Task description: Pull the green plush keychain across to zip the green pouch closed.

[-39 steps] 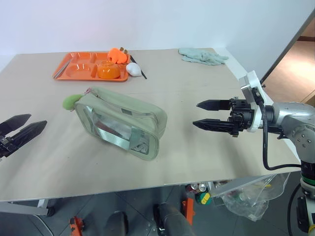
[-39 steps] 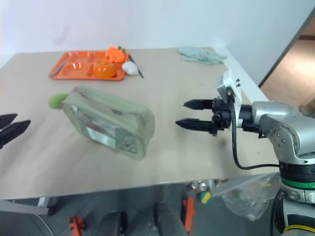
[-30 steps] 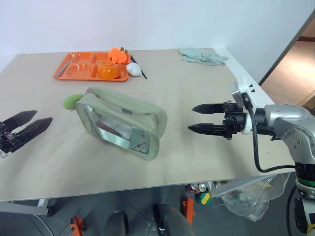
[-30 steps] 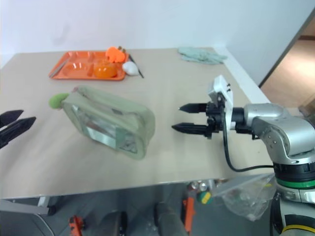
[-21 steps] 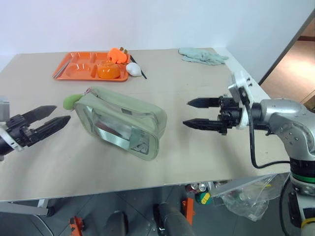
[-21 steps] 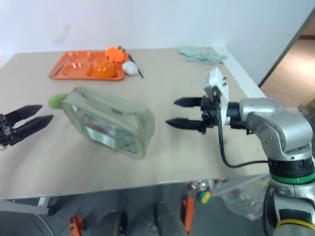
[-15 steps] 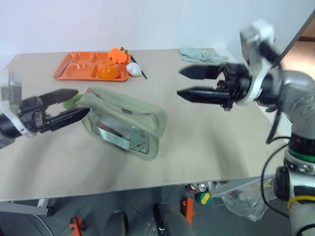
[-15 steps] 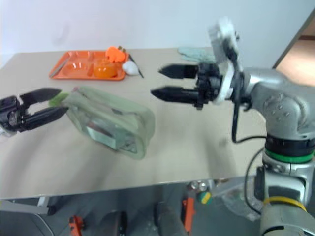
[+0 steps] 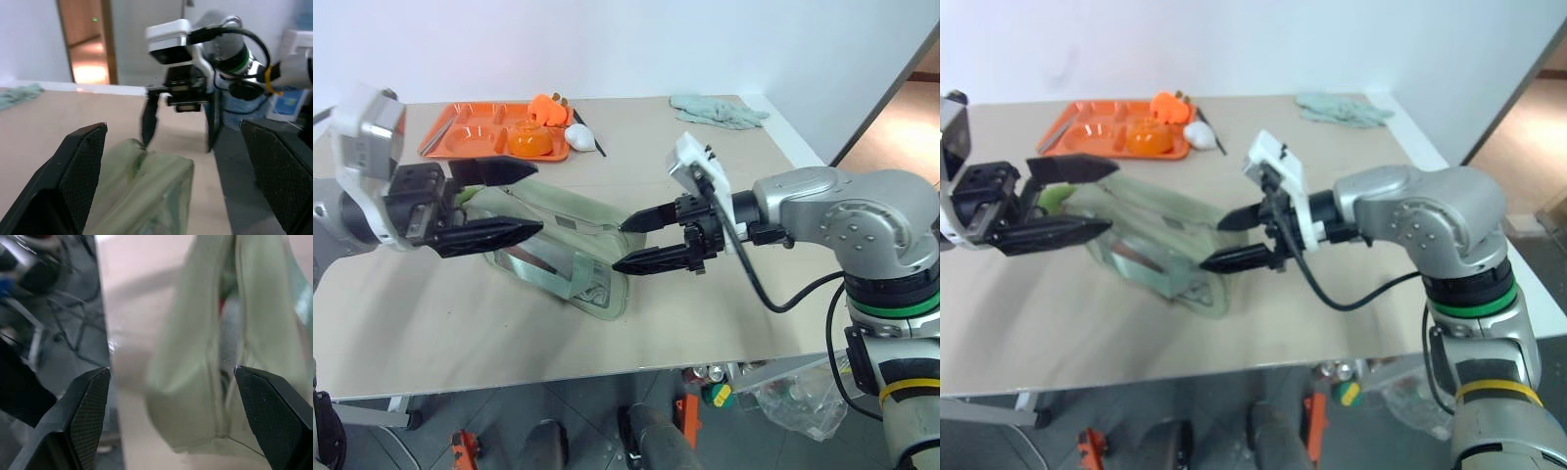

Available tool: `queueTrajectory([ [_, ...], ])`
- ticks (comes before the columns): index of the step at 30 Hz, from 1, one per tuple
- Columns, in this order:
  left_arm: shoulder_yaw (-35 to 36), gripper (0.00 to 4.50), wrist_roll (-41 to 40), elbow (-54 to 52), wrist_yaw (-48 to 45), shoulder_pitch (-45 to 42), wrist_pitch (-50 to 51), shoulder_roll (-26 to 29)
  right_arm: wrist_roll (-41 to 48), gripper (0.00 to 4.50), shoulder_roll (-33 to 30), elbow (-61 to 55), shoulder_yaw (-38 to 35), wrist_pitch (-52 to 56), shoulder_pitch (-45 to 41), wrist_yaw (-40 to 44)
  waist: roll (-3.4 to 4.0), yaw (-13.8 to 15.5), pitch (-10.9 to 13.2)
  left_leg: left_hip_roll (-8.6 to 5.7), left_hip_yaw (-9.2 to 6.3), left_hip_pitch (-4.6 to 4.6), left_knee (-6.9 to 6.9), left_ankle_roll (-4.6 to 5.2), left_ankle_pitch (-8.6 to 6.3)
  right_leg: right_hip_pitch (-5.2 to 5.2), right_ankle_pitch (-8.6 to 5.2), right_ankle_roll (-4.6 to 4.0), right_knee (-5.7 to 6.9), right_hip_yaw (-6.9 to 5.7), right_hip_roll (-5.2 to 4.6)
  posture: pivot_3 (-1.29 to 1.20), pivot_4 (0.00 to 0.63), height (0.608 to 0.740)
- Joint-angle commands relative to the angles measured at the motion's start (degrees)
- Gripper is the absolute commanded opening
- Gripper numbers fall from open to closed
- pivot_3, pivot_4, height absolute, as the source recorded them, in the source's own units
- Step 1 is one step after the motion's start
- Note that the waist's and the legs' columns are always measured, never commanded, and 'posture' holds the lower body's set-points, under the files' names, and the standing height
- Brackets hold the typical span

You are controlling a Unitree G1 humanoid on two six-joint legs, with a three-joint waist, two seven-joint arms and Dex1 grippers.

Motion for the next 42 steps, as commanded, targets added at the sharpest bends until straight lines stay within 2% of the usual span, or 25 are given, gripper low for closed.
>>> queueTrajectory([
  [1, -0.4, 4.5, 0.7, -1.9, -1.1, -0.3, -0.7, 0.6, -3.8, 4.18, -0.6, -3.2, 1.7, -3.2, 0.2, 0.6, 0.0, 0.0, 0.0, 0.01, 0.0, 0.0, 0.0, 0.0, 0.0, 0.0, 0.0, 0.0, 0.0, 0.0, 0.0, 0.0, 0.15, 0.74],
  [11, -2.3, 4.5, 3.6, -1.1, -0.9, -1.3, -1.6, -1.1, -10.1, 4.18, 1.6, -4.2, 6.6, -6.4, 1.6, 0.8, 0.0, 0.0, 0.0, 0.0, -0.03, -0.01, 0.03, -0.01, 0.0, 0.01, 0.0, 0.0, 0.0, -0.01, 0.0, 0.0, 0.15, 0.74],
  [13, -2.1, 4.5, 4.0, -0.9, -0.6, -0.9, -1.6, -1.4, -11.8, 3.64, 3.2, -2.7, 7.0, -7.3, 1.4, -0.5, 0.0, 0.0, 0.0, 0.0, -0.03, -0.01, 0.03, 0.0, 0.0, 0.01, 0.0, 0.0, 0.0, -0.01, 0.0, 0.0, 0.15, 0.74],
  [14, -2.0, 4.5, 4.0, -0.9, -0.4, -0.8, -1.6, -1.5, -12.7, 3.57, 3.7, -2.0, 7.1, -7.7, 1.4, -0.9, 0.0, 0.0, 0.0, 0.01, -0.03, -0.01, 0.02, 0.0, 0.0, 0.0, 0.0, 0.0, 0.01, -0.02, 0.01, 0.0, 0.15, 0.74],
  [21, -0.7, 4.5, 4.9, -0.3, 0.9, 0.5, -2.4, -1.8, -16.4, 1.03, 3.6, 0.4, 7.6, -10.8, 2.5, 1.2, 0.0, 0.0, 0.0, -0.03, -0.05, -0.03, 0.03, -0.01, 0.0, 0.01, 0.0, 0.0, 0.01, -0.03, -0.03, 0.0, 0.15, 0.74],
  [24, 0.8, 4.5, 5.1, 0.9, 1.3, 1.3, -2.7, -1.5, -17.5, 0.09, 2.6, 0.0, 8.1, -12.9, 3.3, 3.7, 0.0, 0.0, 0.0, -0.03, -0.06, -0.02, 0.03, -0.01, 0.0, 0.01, 0.0, 0.0, 0.01, -0.03, -0.03, 0.0, 0.15, 0.74],
  [28, 2.9, 4.5, 5.4, 2.4, 1.1, 2.4, -3.0, -0.7, -19.1, 0.04, 0.8, 0.3, 8.0, -15.9, 3.9, 7.2, 0.0, 0.0, 0.0, -0.02, -0.09, -0.03, 0.03, 0.0, 0.0, 0.01, -0.01, -0.01, 0.01, -0.07, -0.02, 0.0, 0.15, 0.74],
  [32, 5.7, 4.5, 3.9, 4.0, 1.7, 2.6, -2.4, -0.6, -23.7, 0.04, -1.0, 5.8, 7.2, -21.2, 2.0, 9.1, 0.0, 0.0, 0.0, -0.03, -0.08, -0.02, 0.03, -0.01, 0.0, 0.02, -0.01, -0.01, 0.01, -0.07, -0.03, 0.0, 0.15, 0.74],
  [42, 10.9, 4.5, -1.7, 7.0, 7.4, 4.3, -0.3, -5.1, -32.4, 0.04, -5.8, 18.7, 6.4, -42.8, -4.1, 24.2, 0.0, 0.1, 0.0, -0.06, -0.07, -0.04, 0.04, -0.01, 0.01, 0.02, 0.0, 0.02, -0.02, -0.08, -0.08, 0.0, 0.15, 0.74],
])
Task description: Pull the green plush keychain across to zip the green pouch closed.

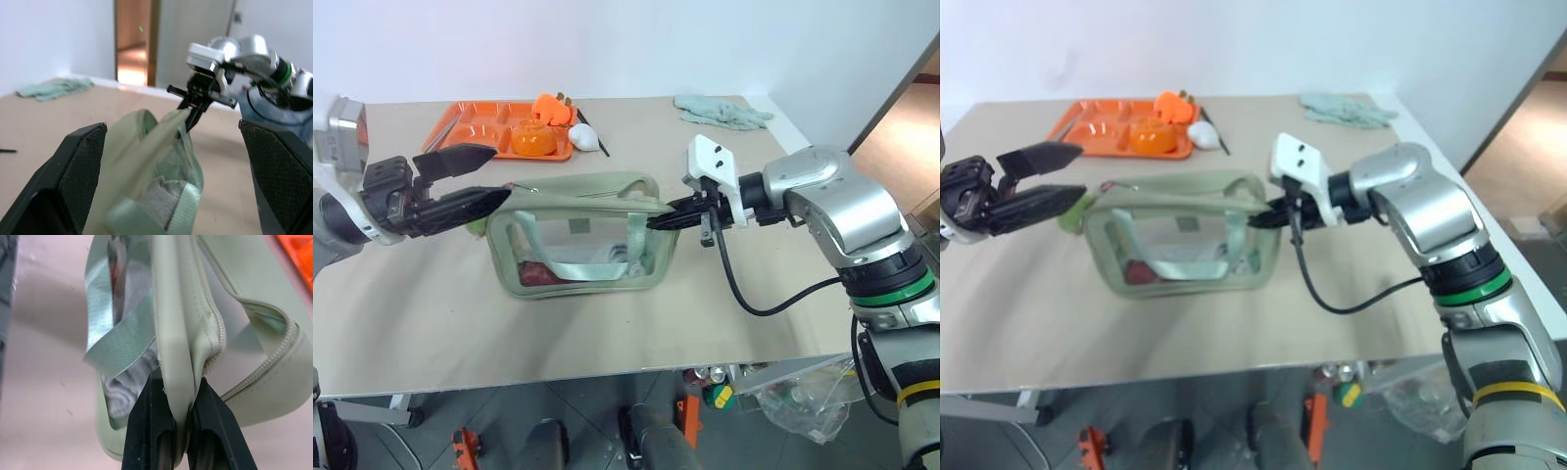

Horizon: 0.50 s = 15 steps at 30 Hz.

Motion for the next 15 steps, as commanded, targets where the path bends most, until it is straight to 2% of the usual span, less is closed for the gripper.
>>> queueTrajectory([
  [1, 3.1, 4.5, -2.2, 0.0, 2.1, 1.1, 0.4, -1.0, -2.5, 0.04, -0.5, 2.7, -2.5, -6.8, -3.6, 4.0, 0.01, 0.0, 0.0, 0.0, 0.0, -0.01, 0.0, 0.0, 0.0, -0.01, 0.0, 0.0, 0.0, 0.0, 0.0, 0.0, 0.15, 0.74],
  [5, 3.7, 4.5, -2.7, -0.2, 3.4, 1.9, 0.4, -1.5, -4.4, 0.04, 0.9, 5.6, -2.5, -8.9, -4.4, 5.3, 0.0, -0.1, 0.0, 0.03, 0.0, 0.01, -0.01, 0.0, 0.0, -0.02, 0.01, -0.01, 0.01, 0.0, 0.03, 0.0, 0.15, 0.74],
  [14, 6.7, 4.5, -4.6, -1.4, 5.7, 4.8, 0.5, -0.9, -4.4, 0.04, 0.6, 2.6, -3.2, -7.5, 0.1, 7.8, 0.0, -0.1, 0.0, 0.03, -0.03, 0.01, -0.01, 0.0, 0.0, -0.01, 0.0, -0.02, 0.03, -0.02, 0.02, 0.0, 0.15, 0.74],
  [15, 7.4, 4.5, -4.6, -1.3, 5.7, 5.4, 0.7, -0.5, -4.5, 0.39, 0.3, 2.4, -3.5, -6.8, 0.5, 7.7, 0.01, -0.1, 0.0, 0.03, -0.03, 0.02, -0.01, 0.0, 0.0, -0.01, 0.0, -0.02, 0.04, -0.02, 0.02, 0.0, 0.15, 0.74],
])
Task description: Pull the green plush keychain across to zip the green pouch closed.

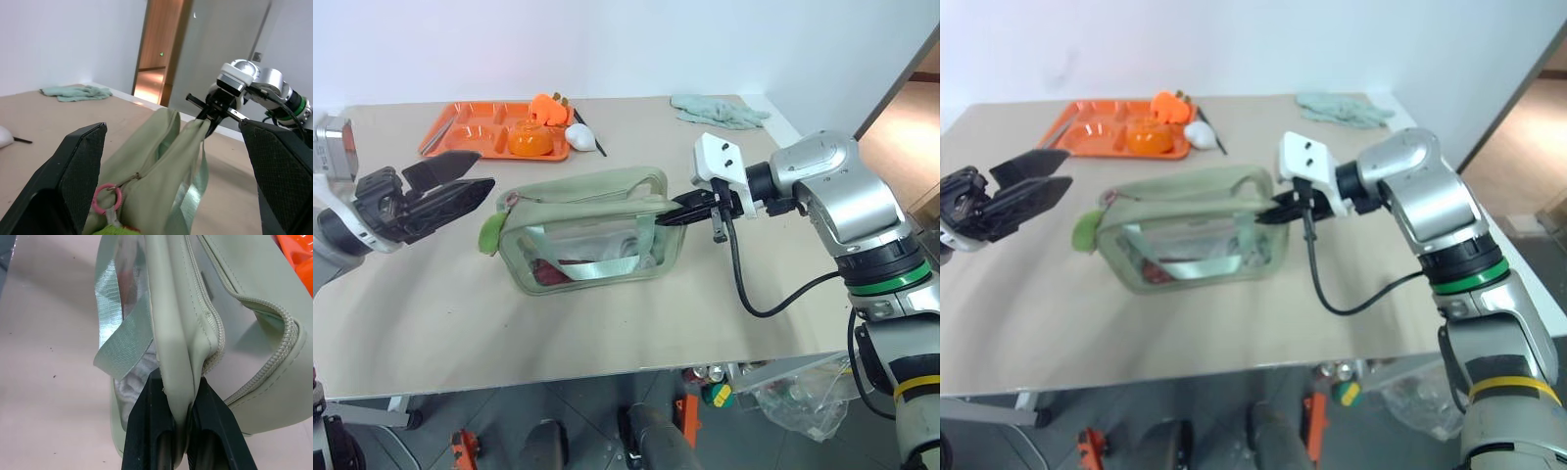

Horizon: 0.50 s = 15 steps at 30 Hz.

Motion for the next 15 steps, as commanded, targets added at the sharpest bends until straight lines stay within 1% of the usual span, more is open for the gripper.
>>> queueTrajectory([
  [1, 3.9, 4.5, -1.2, -1.2, 0.4, 1.3, 0.0, 1.7, 0.3, 0.8, -1.1, -2.4, -2.4, 1.5, 1.1, 0.5, 0.0, 0.0, 0.0, 0.0, 0.0, 0.0, 0.0, 0.0, 0.0, -0.01, 0.0, 0.0, 0.01, 0.0, 0.0, 0.0, 0.15, 0.74],
  [2, 4.4, 4.5, -0.6, -1.0, 0.0, 2.5, 0.1, 2.4, 0.3, 1.07, -1.1, -2.4, -2.8, 2.2, 1.4, 0.3, 0.0, -0.1, 0.0, 0.01, 0.01, 0.01, 0.0, 0.0, 0.0, -0.01, 0.0, 0.0, 0.01, 0.0, 0.01, 0.0, 0.15, 0.74],
  [6, 4.8, 4.5, 1.5, -1.7, -3.1, 7.0, 0.1, 5.4, 1.2, 2.39, -1.2, -2.2, -4.4, 5.2, 2.2, -0.8, 0.02, 0.0, 0.0, 0.01, 0.01, 0.04, 0.0, 0.0, 0.0, -0.02, -0.03, -0.07, 0.06, 0.0, 0.01, 0.0, 0.15, 0.74],
  [7, 4.5, 4.5, 1.9, -2.1, -3.9, 7.8, 0.1, 6.1, 1.3, 2.79, -1.2, -2.1, -4.8, 5.9, 2.3, -1.0, 0.01, 0.0, 0.0, 0.0, 0.0, 0.03, 0.0, 0.0, 0.0, -0.02, -0.04, -0.08, 0.07, -0.03, 0.01, 0.0, 0.15, 0.74],
  [8, 4.1, 4.5, 2.4, -2.4, -4.6, 8.3, -0.2, 6.7, 1.3, 3.08, -1.2, -2.0, -5.2, 6.6, 2.3, -1.4, 0.01, 0.0, 0.0, 0.0, -0.01, 0.03, 0.0, 0.0, 0.0, -0.02, -0.05, -0.1, 0.07, -0.04, 0.01, 0.0, 0.15, 0.74],
  [9, 3.7, 4.5, 2.9, -2.7, -5.3, 8.7, -0.4, 7.2, 2.0, 3.51, -1.2, -1.5, -6.0, 8.4, 2.0, -1.4, 0.01, 0.0, 0.0, 0.0, 0.0, 0.03, 0.0, 0.0, 0.0, -0.01, -0.06, -0.11, 0.07, -0.04, 0.0, 0.0, 0.15, 0.74],
  [10, 3.4, 4.5, 3.0, -2.8, -5.6, 8.6, -0.5, 7.5, 3.3, 3.72, -1.5, -1.4, -7.1, 9.8, 2.0, -0.8, 0.01, 0.0, 0.0, 0.0, 0.0, 0.03, 0.0, -0.01, 0.0, -0.01, -0.06, -0.11, 0.07, -0.04, 0.0, 0.0, 0.15, 0.74],
  [12, 2.7, 4.5, 3.2, -2.8, -5.7, 7.9, -0.6, 7.5, 7.2, 3.72, -2.5, -2.0, -9.8, 12.9, 2.1, 1.8, 0.02, 0.1, 0.0, -0.02, 0.0, 0.03, 0.0, -0.01, 0.01, -0.01, -0.08, -0.14, 0.07, -0.04, -0.02, 0.0, 0.15, 0.74],
  [15, 2.5, 4.5, 3.4, -2.9, -6.1, 7.8, -0.4, 7.5, 8.6, 3.72, -3.3, -0.9, -12.1, 14.2, 1.7, 1.9, 0.02, 0.1, 0.0, -0.03, -0.01, 0.03, 0.0, -0.01, 0.01, 0.0, -0.07, -0.12, 0.07, -0.05, -0.03, 0.0, 0.15, 0.74],
])
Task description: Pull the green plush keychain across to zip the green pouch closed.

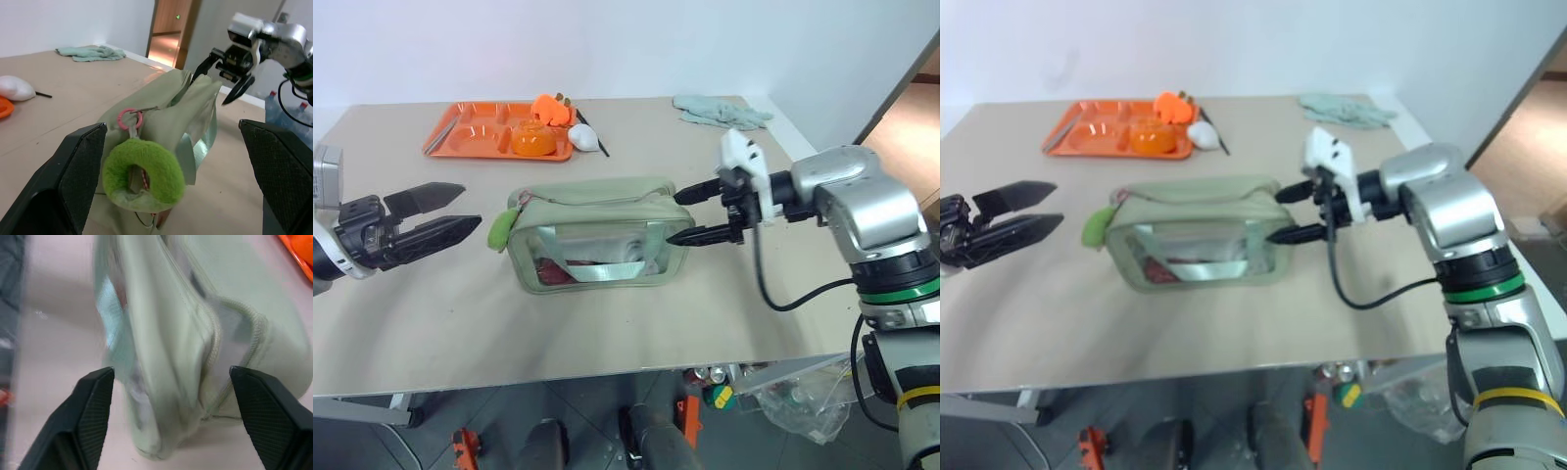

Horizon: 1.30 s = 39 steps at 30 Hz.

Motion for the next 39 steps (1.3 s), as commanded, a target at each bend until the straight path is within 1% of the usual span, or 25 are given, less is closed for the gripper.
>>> queueTrajectory([
  [1, 0.5, 4.5, 0.5, -1.3, -0.7, -0.5, -0.7, 1.2, 1.9, 3.72, -1.9, 0.2, -4.1, 1.1, -1.0, 0.4, 0.0, 0.0, 0.0, 0.0, 0.0, 0.0, 0.0, 0.0, 0.0, 0.0, 0.0, 0.0, 0.0, 0.0, 0.0, 0.0, 0.15, 0.74],
  [6, 3.5, 4.5, 1.1, 0.0, -0.9, 1.6, -0.5, 1.8, 3.2, 3.72, -3.7, 0.6, -6.3, 2.1, -0.2, 0.7, 0.02, -0.2, 0.0, 0.02, 0.03, 0.03, -0.03, 0.0, 0.0, -0.02, -0.01, -0.02, 0.0, 0.01, 0.02, 0.0, 0.15, 0.74],
  [14, 7.9, 4.5, 1.5, 0.9, -0.5, 6.3, 0.0, 1.9, 1.4, 3.72, -4.9, -3.0, -4.6, 0.9, 4.1, 0.1, 0.03, -0.1, 0.0, 0.09, 0.02, 0.06, -0.05, 0.0, 0.0, -0.02, -0.04, -0.08, 0.02, -0.03, 0.06, 0.0, 0.15, 0.74],
  [19, 8.4, 4.5, 1.2, 0.6, -0.3, 7.7, -0.1, 1.6, 1.9, 3.72, -3.4, -5.1, -3.9, 2.2, 5.3, -1.5, 0.03, -0.2, 0.0, 0.08, 0.05, 0.06, -0.05, 0.0, 0.0, -0.02, -0.04, -0.07, 0.02, -0.01, 0.04, 0.0, 0.15, 0.74],
  [21, 8.5, 4.5, 1.0, 0.4, -0.2, 7.9, -0.1, 1.6, 1.6, 3.72, -2.7, -5.3, -3.4, 1.2, 5.4, -1.7, 0.03, -0.2, 0.0, 0.09, 0.05, 0.07, -0.05, 0.0, 0.0, -0.02, -0.04, -0.07, 0.03, -0.02, 0.05, 0.0, 0.15, 0.74],
  [24, 8.2, 4.5, 0.5, -0.3, -0.1, 7.7, 0.2, 1.4, 0.9, 2.94, -0.4, -3.1, -2.9, 1.1, 3.9, -3.6, 0.03, -0.2, 0.0, 0.09, 0.04, 0.07, -0.04, 0.0, 0.0, -0.02, -0.04, -0.07, 0.03, -0.03, 0.06, 0.0, 0.15, 0.74],
  [29, 6.4, 4.5, -2.2, -4.3, 0.7, 6.7, 1.3, 0.8, 1.0, 1.11, 0.5, -3.3, -2.7, 1.1, 4.5, -3.8, 0.03, -0.1, 0.0, 0.08, 0.05, 0.05, -0.05, 0.0, 0.0, -0.02, -0.03, -0.06, 0.02, -0.01, 0.03, 0.0, 0.15, 0.74],
  [30, 5.9, 4.5, -3.0, -5.2, 1.0, 6.4, 1.6, 0.7, 1.1, 0.82, 0.4, -3.7, -2.7, 1.0, 4.8, -3.7, 0.03, -0.1, 0.0, 0.08, 0.05, 0.04, -0.05, -0.01, -0.01, -0.02, -0.04, -0.06, 0.02, -0.01, 0.03, 0.0, 0.15, 0.74],
  [32, 5.1, 4.5, -4.0, -6.5, 1.2, 5.8, 2.0, 0.6, 1.2, 0.09, 0.3, -4.3, -2.7, 0.9, 5.3, -3.6, 0.03, 0.0, 0.0, 0.07, 0.05, 0.04, -0.05, -0.01, -0.01, -0.01, -0.04, -0.05, 0.02, -0.01, 0.02, 0.0, 0.15, 0.74],
  [33, 4.7, 4.5, -4.4, -7.0, 1.4, 5.5, 2.2, 0.7, 1.3, 0.01, 0.2, -4.5, -2.8, 0.9, 5.5, -3.5, 0.03, 0.0, 0.0, 0.06, 0.04, 0.04, -0.05, -0.01, -0.01, -0.01, -0.04, -0.05, 0.02, -0.02, 0.02, 0.0, 0.15, 0.74],
  [39, 3.5, 4.5, -5.3, -7.2, 2.2, 3.7, 2.5, 1.1, 1.7, 0.01, -0.4, -5.6, -3.2, 1.1, 6.6, -3.5, 0.03, -0.1, 0.0, 0.06, 0.03, 0.06, -0.04, 0.0, -0.01, -0.01, -0.03, -0.05, 0.03, -0.02, 0.04, 0.0, 0.15, 0.74],
])
